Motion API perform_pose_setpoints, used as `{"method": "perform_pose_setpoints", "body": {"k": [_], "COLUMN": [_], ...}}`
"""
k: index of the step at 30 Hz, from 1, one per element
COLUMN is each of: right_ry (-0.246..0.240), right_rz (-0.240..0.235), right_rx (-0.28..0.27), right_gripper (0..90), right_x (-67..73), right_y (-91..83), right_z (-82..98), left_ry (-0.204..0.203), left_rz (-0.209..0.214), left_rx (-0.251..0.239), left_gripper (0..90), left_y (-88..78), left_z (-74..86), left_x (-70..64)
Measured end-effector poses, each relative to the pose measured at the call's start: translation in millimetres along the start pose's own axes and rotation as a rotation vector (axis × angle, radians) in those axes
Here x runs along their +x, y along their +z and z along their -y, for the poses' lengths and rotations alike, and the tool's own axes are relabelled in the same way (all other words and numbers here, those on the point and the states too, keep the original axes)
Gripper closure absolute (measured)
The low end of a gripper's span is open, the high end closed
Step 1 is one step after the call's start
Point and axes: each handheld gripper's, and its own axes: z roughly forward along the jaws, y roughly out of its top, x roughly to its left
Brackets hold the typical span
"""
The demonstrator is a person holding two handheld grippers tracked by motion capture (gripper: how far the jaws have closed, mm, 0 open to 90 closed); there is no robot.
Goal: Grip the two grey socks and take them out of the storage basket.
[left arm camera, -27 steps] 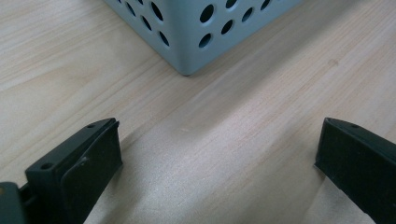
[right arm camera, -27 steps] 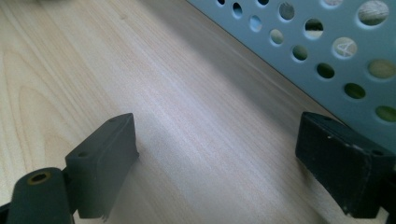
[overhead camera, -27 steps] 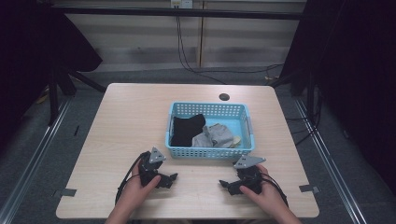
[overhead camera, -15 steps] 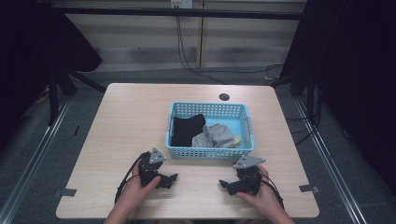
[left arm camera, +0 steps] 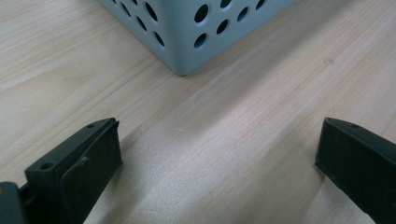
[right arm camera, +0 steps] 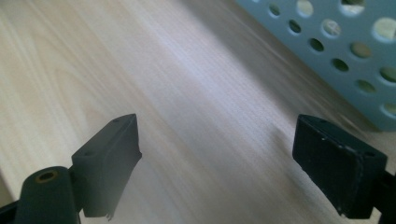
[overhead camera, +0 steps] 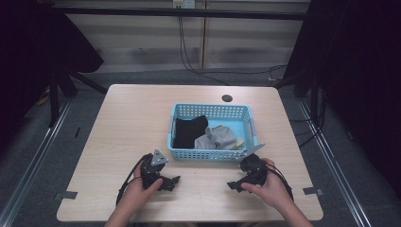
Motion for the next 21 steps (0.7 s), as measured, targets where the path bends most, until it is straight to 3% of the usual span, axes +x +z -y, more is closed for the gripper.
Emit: {"method": "perform_pose_setpoints", "body": {"k": [5, 6, 7, 10, 21], "right_ry": [-0.062, -0.062, -0.081, -0.094, -0.101], "right_rz": [-0.013, -0.013, -0.016, -0.014, -0.003], "right_rx": [0.117, 0.117, 0.16, 0.199, 0.221], "right_gripper": [14.9, 14.9, 15.2, 16.6, 17.4], "right_x": [3.7, 3.7, 4.1, 1.2, -3.8], "right_y": [-8.4, -8.4, -10.5, -12.6, -23.7], "right_z": [-14.5, -14.5, -18.2, -20.8, -28.6], "left_ry": [0.0, 0.0, 0.0, -0.002, -0.002], "left_rz": [0.0, 0.0, 0.0, -0.001, -0.001], "left_rx": [0.0, 0.0, 0.0, -0.001, -0.001], "left_gripper": [0.0, 0.0, 0.0, 0.0, 0.0], "left_y": [0.0, 0.0, 0.0, 0.0, 0.0], "left_z": [0.0, 0.0, 0.0, 0.1, 0.1], "left_x": [0.0, 0.0, 0.0, -0.2, -0.2]}}
